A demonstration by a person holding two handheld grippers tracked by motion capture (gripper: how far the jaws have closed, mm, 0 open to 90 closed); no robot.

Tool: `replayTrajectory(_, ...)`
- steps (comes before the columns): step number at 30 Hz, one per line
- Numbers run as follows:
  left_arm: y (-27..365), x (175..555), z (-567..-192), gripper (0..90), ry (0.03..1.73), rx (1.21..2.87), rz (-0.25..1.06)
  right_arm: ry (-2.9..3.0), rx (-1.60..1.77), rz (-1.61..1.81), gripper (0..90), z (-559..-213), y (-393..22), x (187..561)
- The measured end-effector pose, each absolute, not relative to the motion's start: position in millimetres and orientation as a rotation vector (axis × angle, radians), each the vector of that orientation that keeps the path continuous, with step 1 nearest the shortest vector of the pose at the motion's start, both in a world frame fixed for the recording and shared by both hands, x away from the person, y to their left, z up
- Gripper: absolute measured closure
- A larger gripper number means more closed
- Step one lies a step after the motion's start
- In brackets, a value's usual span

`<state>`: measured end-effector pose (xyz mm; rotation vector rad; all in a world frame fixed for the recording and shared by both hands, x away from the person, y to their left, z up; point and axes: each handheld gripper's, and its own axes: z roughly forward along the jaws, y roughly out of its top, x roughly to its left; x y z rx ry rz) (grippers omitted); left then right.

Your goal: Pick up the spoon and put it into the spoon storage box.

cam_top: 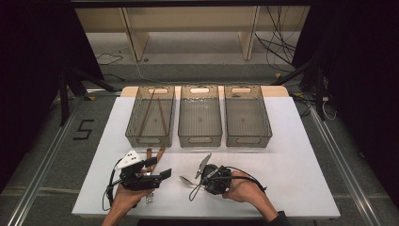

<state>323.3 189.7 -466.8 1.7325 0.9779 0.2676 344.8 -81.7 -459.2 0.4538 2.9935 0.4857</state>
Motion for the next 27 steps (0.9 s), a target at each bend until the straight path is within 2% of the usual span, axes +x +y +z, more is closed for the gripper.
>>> replayTrajectory(13, 193, 323, -467, 18.1, 0.989, 1.722, 0.284, 2.91, 0.541, 0.617, 90.0, -430, -97, 352)
replayTrajectory(27, 197, 323, -469, 18.1, 1.005, 1.731, 0.299, 2.765, 0.744, 0.856, 90.0, -390, -106, 399)
